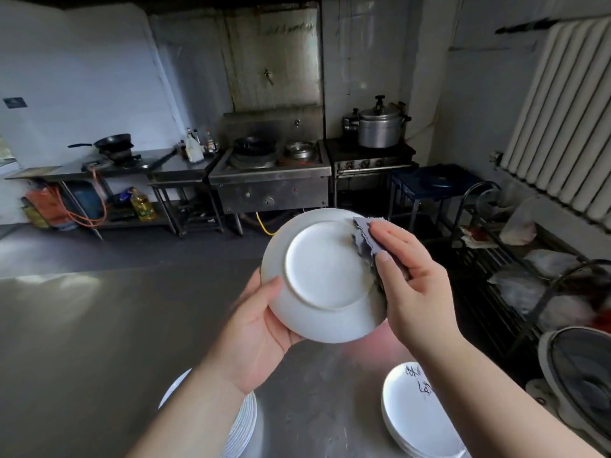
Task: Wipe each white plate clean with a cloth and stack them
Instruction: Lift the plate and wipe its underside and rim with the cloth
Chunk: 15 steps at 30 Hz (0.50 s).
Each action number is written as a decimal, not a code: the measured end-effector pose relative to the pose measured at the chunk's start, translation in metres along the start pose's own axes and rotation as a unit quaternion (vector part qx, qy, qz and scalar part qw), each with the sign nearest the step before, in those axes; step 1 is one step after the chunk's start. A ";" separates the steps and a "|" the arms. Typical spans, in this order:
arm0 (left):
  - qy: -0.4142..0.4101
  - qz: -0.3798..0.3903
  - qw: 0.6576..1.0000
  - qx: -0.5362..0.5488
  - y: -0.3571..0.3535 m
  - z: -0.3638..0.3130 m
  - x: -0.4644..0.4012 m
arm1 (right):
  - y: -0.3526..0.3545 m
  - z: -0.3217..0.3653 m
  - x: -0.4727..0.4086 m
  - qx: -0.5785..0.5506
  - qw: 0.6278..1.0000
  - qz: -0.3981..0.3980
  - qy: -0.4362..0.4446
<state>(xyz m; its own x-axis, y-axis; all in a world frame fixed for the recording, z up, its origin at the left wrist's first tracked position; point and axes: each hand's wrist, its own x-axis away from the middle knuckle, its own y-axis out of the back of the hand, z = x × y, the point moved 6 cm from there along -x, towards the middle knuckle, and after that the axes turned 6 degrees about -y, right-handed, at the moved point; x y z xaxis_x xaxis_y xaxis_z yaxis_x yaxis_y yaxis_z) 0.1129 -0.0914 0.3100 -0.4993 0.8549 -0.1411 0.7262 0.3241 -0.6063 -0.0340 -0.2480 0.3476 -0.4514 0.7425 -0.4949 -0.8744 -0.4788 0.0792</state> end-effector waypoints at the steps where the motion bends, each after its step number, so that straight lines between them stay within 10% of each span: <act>1: -0.002 -0.002 1.000 -0.013 0.002 0.000 0.000 | 0.000 0.001 -0.002 0.023 1.000 0.012 0.014; 15: -0.078 -0.065 0.994 0.044 -0.006 0.024 0.006 | -0.040 -0.024 0.058 0.160 0.984 0.074 0.005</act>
<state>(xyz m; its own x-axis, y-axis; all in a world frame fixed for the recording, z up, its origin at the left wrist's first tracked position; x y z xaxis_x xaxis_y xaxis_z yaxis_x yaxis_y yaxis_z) 0.0941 -0.0981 0.2946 -0.6587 0.7324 -0.1721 0.6101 0.3861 -0.6919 -0.0204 -0.1974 0.2949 -0.5782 0.6704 -0.4651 -0.8108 -0.4081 0.4197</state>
